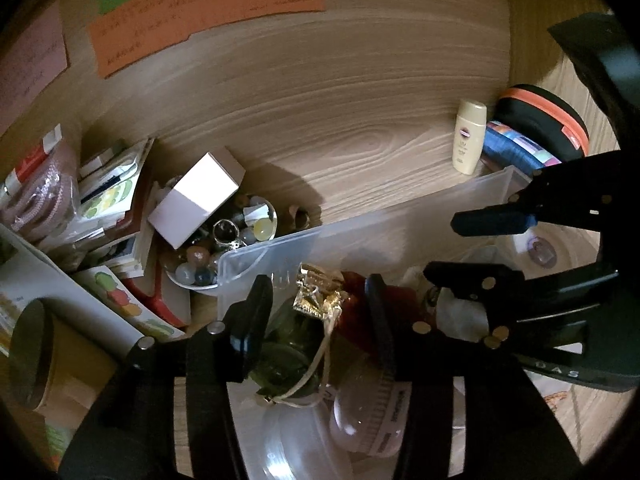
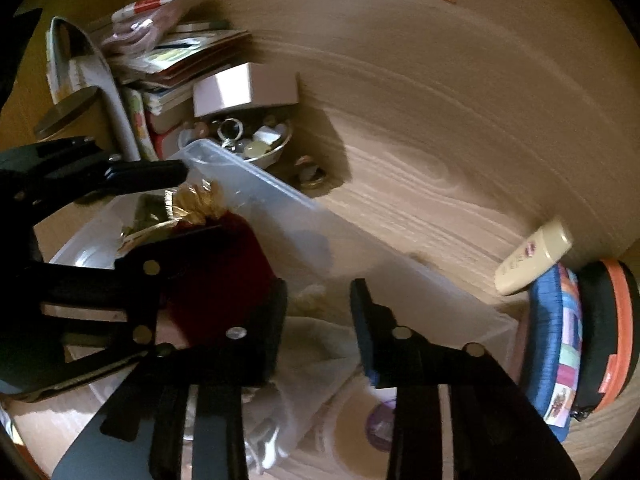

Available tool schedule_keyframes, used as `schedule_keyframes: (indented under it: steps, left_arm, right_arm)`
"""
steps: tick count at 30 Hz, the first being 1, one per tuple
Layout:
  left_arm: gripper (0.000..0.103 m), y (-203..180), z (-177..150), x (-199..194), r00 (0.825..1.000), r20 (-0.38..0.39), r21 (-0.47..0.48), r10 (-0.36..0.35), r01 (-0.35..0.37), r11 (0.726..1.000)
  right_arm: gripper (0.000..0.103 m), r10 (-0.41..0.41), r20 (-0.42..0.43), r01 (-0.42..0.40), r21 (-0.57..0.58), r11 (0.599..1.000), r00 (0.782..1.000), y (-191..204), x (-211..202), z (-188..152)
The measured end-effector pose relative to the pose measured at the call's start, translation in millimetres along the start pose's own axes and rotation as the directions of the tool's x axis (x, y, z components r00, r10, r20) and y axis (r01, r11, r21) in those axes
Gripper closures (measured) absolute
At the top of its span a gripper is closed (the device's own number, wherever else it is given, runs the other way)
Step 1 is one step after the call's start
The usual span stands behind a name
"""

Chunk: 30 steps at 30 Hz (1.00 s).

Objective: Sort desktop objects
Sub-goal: 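Carry the pouch and shell over the clear box and open both tools, then withdraw both tools toward the square tile and gourd charm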

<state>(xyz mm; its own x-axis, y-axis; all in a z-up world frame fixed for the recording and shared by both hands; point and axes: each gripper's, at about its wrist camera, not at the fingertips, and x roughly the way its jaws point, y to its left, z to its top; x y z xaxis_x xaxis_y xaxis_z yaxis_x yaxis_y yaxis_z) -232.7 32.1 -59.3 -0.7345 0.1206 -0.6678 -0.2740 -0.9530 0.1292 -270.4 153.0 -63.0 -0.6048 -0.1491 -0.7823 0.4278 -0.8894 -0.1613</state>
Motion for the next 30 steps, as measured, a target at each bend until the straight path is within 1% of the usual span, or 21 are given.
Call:
schedule_keyframes:
  steps: [4, 6, 8, 10, 12, 14, 15, 16, 17, 22, 25, 27, 30]
  left_arm:
    - [0.043, 2, -1, -2, 1.000, 0.006, -0.012, 0.010, -0.010, 1.000]
    - [0.038, 3, -1, -5, 1.000, 0.014, -0.018, 0.013, -0.013, 1.000]
    - [0.030, 5, -1, -8, 1.000, 0.020, -0.023, 0.022, -0.021, 1.000]
    - [0.027, 5, -1, -12, 0.999, 0.033, -0.028, 0.034, -0.033, 0.999]
    - [0.025, 5, -1, -18, 0.999, 0.039, -0.030, 0.037, -0.036, 0.999]
    - [0.022, 5, -2, -25, 0.998, 0.048, -0.031, 0.047, -0.045, 0.999]
    - [0.020, 4, -2, -28, 0.997, 0.053, -0.030, 0.050, -0.048, 0.998]
    - [0.014, 4, -3, -32, 0.997, 0.060, -0.030, 0.054, -0.053, 0.998]
    - [0.011, 4, -4, -36, 0.996, 0.070, -0.030, 0.062, -0.060, 0.998]
    - [0.007, 3, -9, -62, 0.991, 0.106, -0.032, 0.079, -0.076, 0.997]
    - [0.006, 4, -14, -77, 0.988, 0.122, -0.037, 0.095, -0.091, 0.995]
    - [0.005, 5, -19, -89, 0.987, 0.135, -0.042, 0.091, -0.086, 0.995]
    - [0.004, 4, -26, -101, 0.984, 0.149, -0.045, 0.093, -0.088, 0.995]
  right_arm:
    - [0.065, -0.017, 0.008, 0.017, 0.016, 1.000, 1.000, -3, -3, -1]
    - [0.061, -0.035, 0.011, 0.035, 0.020, 0.999, 0.999, -5, -6, -2]
    - [0.057, -0.048, 0.019, 0.048, 0.027, 0.998, 0.999, -8, -11, -3]
    - [0.052, -0.067, 0.029, 0.066, 0.033, 0.997, 0.997, -9, -18, -5]
    - [0.040, -0.080, 0.049, 0.078, 0.043, 0.996, 0.996, -12, -27, -6]
    - [0.034, -0.092, 0.073, 0.088, 0.058, 0.994, 0.993, -15, -38, -8]
    - [0.034, -0.102, 0.088, 0.096, 0.064, 0.993, 0.991, -15, -44, -9]
    - [0.034, -0.108, 0.098, 0.101, 0.067, 0.993, 0.989, -15, -49, -10]
    - [0.034, -0.110, 0.107, 0.103, 0.069, 0.992, 0.988, -15, -54, -10]
    - [0.031, -0.114, 0.146, 0.102, 0.088, 0.991, 0.983, -11, -78, -15]
    - [0.027, -0.123, 0.174, 0.108, 0.096, 0.990, 0.977, -5, -92, -18]
    - [0.020, -0.135, 0.188, 0.118, 0.100, 0.988, 0.973, -1, -101, -22]
    - [0.015, -0.158, 0.208, 0.137, 0.113, 0.984, 0.965, 6, -113, -29]
